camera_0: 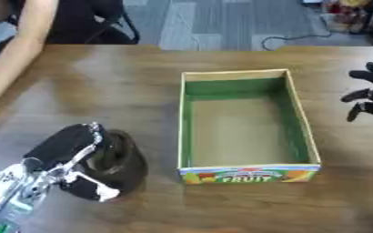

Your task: Pick up objects on the table and place them in the box.

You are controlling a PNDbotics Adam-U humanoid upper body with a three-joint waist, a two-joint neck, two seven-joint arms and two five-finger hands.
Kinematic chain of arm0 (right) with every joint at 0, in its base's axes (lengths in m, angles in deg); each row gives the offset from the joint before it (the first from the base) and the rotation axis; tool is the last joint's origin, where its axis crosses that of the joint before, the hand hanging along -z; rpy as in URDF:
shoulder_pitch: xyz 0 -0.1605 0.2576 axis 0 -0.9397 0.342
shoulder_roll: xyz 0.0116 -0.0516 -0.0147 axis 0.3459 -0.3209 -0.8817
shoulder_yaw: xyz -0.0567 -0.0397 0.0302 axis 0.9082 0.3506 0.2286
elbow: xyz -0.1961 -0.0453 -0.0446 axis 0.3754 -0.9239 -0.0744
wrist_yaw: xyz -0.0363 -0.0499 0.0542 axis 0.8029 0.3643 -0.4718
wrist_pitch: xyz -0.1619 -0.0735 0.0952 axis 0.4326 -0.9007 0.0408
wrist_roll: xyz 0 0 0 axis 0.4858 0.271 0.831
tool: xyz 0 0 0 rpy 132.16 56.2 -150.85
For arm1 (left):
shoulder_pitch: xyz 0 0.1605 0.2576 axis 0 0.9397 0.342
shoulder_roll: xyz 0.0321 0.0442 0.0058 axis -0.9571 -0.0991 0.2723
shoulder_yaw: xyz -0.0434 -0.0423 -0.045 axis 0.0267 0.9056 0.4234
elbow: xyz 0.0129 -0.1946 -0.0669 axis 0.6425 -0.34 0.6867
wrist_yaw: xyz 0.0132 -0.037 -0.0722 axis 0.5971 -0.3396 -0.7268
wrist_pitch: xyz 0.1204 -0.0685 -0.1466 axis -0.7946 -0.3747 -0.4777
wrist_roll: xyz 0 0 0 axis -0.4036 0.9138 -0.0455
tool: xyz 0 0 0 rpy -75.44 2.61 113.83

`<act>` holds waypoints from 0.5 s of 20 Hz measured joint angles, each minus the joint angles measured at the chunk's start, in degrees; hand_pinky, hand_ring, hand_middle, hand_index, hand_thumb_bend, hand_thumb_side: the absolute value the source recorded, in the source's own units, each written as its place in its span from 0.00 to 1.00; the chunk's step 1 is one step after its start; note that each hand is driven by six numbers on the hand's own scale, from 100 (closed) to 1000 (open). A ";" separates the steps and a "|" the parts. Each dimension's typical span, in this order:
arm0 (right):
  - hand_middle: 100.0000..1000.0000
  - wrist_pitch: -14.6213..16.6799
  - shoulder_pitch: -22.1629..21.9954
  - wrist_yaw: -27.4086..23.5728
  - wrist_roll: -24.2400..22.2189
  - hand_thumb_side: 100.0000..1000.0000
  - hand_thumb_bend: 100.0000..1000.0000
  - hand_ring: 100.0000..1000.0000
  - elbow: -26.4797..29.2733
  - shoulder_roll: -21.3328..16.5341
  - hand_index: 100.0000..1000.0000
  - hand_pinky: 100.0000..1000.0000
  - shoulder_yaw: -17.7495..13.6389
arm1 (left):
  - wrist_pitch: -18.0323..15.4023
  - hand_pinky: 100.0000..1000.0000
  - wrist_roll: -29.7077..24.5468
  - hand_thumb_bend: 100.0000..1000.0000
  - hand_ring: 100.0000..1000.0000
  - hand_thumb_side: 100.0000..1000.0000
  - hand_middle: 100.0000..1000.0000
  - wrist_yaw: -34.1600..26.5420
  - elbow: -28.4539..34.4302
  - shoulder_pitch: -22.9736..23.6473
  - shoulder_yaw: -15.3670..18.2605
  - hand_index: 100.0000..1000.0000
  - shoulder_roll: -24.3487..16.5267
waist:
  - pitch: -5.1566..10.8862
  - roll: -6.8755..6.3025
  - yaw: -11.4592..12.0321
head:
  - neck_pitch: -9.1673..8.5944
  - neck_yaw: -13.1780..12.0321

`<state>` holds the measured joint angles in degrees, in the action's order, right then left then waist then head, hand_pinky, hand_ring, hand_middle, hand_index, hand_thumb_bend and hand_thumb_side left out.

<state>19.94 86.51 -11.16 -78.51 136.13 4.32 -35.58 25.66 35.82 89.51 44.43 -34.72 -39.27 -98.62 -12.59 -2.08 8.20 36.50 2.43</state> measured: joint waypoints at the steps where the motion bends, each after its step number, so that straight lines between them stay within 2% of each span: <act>1: 0.87 0.00 0.00 0.00 0.00 1.00 0.00 0.65 -0.04 0.00 1.00 0.40 0.00 | 0.00 0.00 0.30 0.00 0.00 0.04 0.02 -0.03 0.00 0.00 -0.04 0.34 0.05 | -0.01 0.02 0.00 | 0.00 0.00; 2: 0.87 0.00 0.00 0.00 0.00 1.00 0.00 0.65 -0.06 0.00 1.00 0.40 0.00 | -0.04 0.00 0.57 0.09 0.00 0.07 0.08 -0.07 -0.01 0.00 -0.14 0.38 0.06 | -0.02 0.02 0.00 | 0.00 0.00; 4: 0.87 0.00 0.00 0.00 0.00 1.00 0.00 0.65 -0.09 0.00 1.00 0.40 0.00 | -0.41 0.00 0.69 0.39 0.00 0.20 0.15 -0.25 -0.03 -0.07 -0.36 0.44 0.09 | -0.02 0.02 0.00 | 0.00 0.00; 5: 0.87 0.00 0.00 0.00 0.00 1.00 0.00 0.65 -0.12 0.00 1.00 0.40 -0.01 | -0.78 0.00 0.47 0.47 0.00 0.22 0.18 -0.47 -0.07 -0.22 -0.45 0.46 0.09 | -0.02 0.03 0.00 | 0.00 0.00; 10: 0.87 0.01 0.01 0.00 -0.01 1.00 0.00 0.65 -0.20 0.00 1.00 0.40 -0.01 | -3.08 0.00 -2.12 0.62 0.00 0.19 0.24 -3.63 -0.60 -1.28 -0.66 0.49 0.07 | -0.02 0.03 -0.01 | 0.00 0.00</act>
<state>19.95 86.52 -11.16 -78.52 135.93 4.32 -35.59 22.58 33.70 85.88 43.82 -36.00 -39.94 -98.55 -12.61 -2.06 8.19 36.50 2.43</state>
